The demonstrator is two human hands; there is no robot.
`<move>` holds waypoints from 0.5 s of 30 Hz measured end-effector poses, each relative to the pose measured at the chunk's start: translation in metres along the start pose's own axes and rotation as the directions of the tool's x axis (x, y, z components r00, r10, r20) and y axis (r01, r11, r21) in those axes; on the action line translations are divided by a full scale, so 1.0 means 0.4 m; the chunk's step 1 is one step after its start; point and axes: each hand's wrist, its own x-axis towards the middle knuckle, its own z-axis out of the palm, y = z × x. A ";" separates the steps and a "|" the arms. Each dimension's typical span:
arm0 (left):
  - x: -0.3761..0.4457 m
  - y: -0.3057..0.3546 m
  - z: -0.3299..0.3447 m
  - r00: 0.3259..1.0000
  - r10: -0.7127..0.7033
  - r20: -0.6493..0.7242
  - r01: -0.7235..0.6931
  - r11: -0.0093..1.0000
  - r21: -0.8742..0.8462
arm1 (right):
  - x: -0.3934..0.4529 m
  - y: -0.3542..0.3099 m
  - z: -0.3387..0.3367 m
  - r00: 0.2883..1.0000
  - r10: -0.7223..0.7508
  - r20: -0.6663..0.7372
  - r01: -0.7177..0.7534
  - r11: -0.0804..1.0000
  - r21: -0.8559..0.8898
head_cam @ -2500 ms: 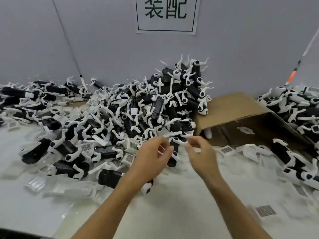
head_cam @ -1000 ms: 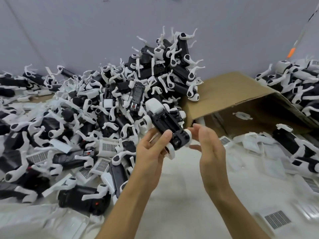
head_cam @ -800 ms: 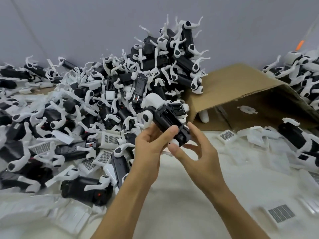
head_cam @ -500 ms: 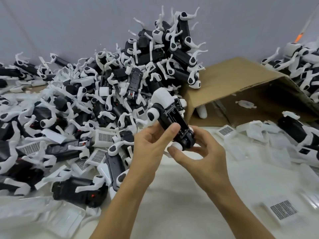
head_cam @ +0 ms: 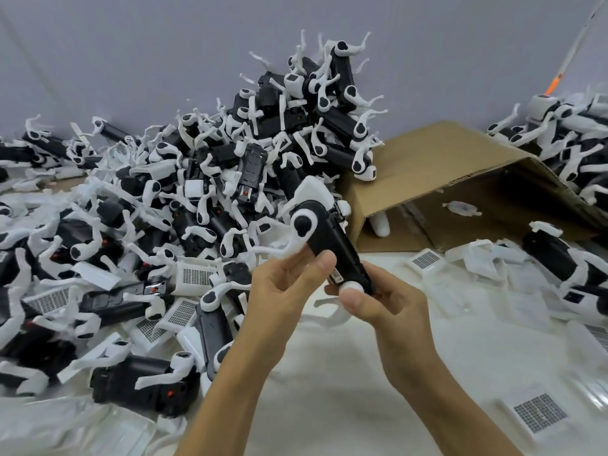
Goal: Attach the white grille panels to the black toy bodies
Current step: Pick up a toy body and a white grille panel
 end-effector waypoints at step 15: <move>0.001 -0.023 -0.006 0.934 0.356 0.040 -0.301 0.721 0.624 | -0.023 0.006 -0.002 0.927 -0.329 -0.179 0.272 0.920 -0.282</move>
